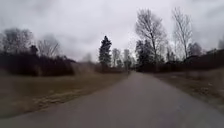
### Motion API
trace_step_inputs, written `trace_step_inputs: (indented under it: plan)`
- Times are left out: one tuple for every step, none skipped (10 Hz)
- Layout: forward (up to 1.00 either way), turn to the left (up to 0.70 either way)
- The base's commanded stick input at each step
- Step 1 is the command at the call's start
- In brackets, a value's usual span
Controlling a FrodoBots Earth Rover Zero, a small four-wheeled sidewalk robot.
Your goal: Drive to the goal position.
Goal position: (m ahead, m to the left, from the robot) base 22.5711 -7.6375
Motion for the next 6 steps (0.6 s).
trace_step_inputs:
  plan:
    - [0.45, 0.27]
    - [0.45, 0.26]
    - [0.45, 0.12]
    - [0.45, 0.00]
    - [0.45, 0.00]
    - [0.45, 0.00]
